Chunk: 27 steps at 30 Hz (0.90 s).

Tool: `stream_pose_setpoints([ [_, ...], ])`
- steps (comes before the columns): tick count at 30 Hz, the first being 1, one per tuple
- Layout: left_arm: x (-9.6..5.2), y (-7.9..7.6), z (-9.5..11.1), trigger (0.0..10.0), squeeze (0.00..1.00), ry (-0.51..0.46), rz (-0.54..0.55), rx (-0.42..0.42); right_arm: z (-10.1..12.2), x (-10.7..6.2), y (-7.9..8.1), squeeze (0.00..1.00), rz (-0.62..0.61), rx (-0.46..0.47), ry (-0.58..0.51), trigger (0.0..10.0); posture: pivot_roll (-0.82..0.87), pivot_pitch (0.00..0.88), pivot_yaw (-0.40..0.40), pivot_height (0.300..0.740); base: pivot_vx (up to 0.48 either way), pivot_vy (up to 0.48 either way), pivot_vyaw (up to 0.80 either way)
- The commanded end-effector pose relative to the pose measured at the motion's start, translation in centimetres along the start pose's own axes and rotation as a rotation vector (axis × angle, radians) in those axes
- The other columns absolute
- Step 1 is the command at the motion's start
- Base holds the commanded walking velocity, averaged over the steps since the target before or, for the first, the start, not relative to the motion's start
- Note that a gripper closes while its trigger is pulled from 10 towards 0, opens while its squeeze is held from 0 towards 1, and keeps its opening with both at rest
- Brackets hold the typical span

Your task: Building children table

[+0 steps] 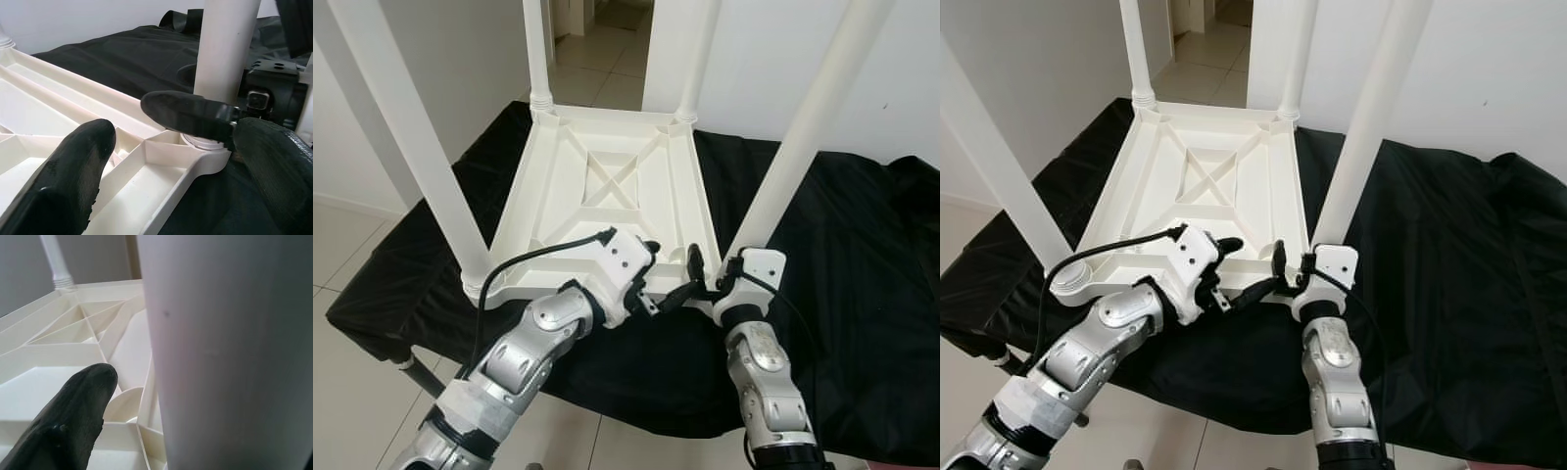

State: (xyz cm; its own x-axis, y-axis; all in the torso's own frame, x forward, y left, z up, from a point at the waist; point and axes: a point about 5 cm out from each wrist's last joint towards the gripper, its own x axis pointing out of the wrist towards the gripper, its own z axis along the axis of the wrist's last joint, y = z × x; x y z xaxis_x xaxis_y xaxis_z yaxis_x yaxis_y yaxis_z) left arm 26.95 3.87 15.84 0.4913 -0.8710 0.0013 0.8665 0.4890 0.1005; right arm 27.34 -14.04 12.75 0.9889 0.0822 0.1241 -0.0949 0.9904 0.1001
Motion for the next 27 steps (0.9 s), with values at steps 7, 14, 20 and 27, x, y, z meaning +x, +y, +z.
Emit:
stream_pose_setpoints([
  [7, -0.2, -0.2, 0.0, 10.0, 0.00, 0.020, -0.095, 0.009, -0.1, -1.1, -2.7, 0.00, 0.215, -0.042, 0.003, 10.0, -0.06, 0.000, -0.034, 0.740, 0.000, 0.000, 0.00],
  [14, -0.3, -0.1, 0.1, 10.0, 0.00, 0.016, -0.093, 0.034, 0.4, -0.7, -4.6, 0.00, 0.364, -0.085, 0.016, 10.0, -0.06, 0.000, -0.030, 0.740, 0.000, 0.000, 0.00],
  [20, -0.1, -0.2, 0.1, 10.0, 0.00, 0.015, -0.098, 0.037, 0.4, 0.5, -5.3, 0.00, 0.488, -0.116, 0.052, 10.0, -0.07, 0.000, -0.025, 0.740, 0.000, 0.000, 0.00],
  [27, -0.1, -0.1, 0.2, 10.0, 0.00, 0.013, -0.096, 0.041, 0.3, 1.9, -5.0, 0.00, 0.571, -0.141, 0.077, 6.8, -0.06, 0.000, -0.031, 0.740, 0.000, 0.000, 0.00],
])
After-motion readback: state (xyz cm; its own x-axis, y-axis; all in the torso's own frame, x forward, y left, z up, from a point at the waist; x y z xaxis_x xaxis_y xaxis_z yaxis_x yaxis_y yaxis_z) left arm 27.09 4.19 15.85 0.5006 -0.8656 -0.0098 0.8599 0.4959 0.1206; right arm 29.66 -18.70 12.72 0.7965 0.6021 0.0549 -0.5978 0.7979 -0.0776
